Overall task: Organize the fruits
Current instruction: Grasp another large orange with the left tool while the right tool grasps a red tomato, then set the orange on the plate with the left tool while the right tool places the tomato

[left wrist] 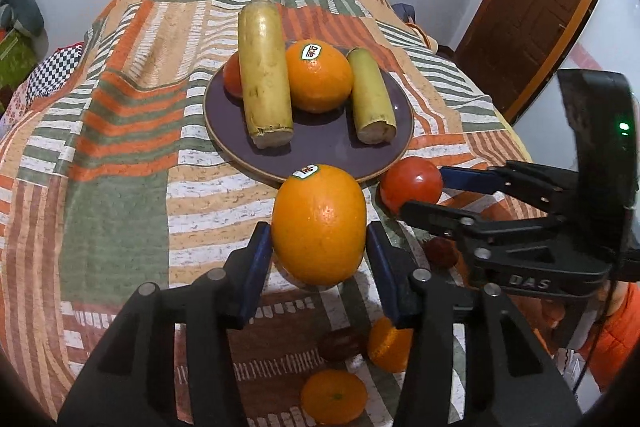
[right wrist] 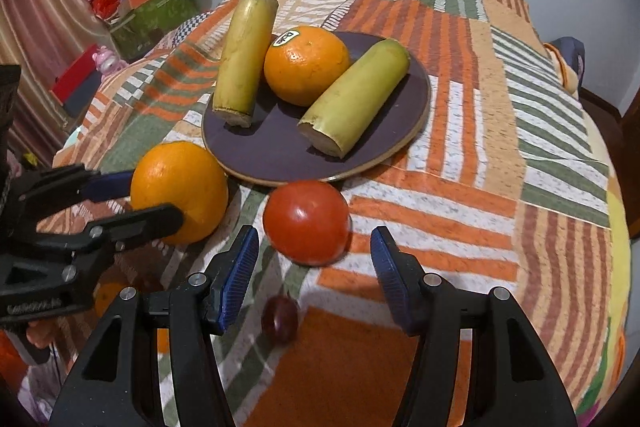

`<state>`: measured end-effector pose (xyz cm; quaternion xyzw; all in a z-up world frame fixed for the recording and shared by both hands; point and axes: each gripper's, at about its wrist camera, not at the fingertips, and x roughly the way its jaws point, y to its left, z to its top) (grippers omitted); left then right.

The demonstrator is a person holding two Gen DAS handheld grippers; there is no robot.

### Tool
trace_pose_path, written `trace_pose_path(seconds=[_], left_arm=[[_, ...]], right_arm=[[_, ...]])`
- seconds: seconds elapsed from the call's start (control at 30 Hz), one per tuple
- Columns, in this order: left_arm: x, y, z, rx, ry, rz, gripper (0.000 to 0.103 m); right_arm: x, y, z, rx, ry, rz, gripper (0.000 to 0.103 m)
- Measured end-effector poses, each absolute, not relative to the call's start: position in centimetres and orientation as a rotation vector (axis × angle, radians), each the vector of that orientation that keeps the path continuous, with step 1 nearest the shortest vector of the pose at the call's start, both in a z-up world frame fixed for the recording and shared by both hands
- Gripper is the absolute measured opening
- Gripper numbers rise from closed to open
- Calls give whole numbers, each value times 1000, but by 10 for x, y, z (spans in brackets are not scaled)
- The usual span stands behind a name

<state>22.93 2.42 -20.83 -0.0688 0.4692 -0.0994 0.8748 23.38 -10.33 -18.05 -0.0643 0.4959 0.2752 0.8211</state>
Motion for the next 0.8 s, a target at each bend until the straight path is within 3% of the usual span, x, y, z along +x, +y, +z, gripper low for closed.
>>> trace_pose_path(seconds=[0.23, 0.3, 0.8], left_arm=[[226, 26, -203, -139, 962, -201, 47], [227, 26, -199, -135, 954, -202, 47], [253, 7, -170, -107, 889, -232, 46]], right_arm=[[244, -99, -187, -100, 1080, 599, 54], [244, -100, -186, -88, 1078, 606, 44], [246, -125, -157, -44, 1007, 606, 43]])
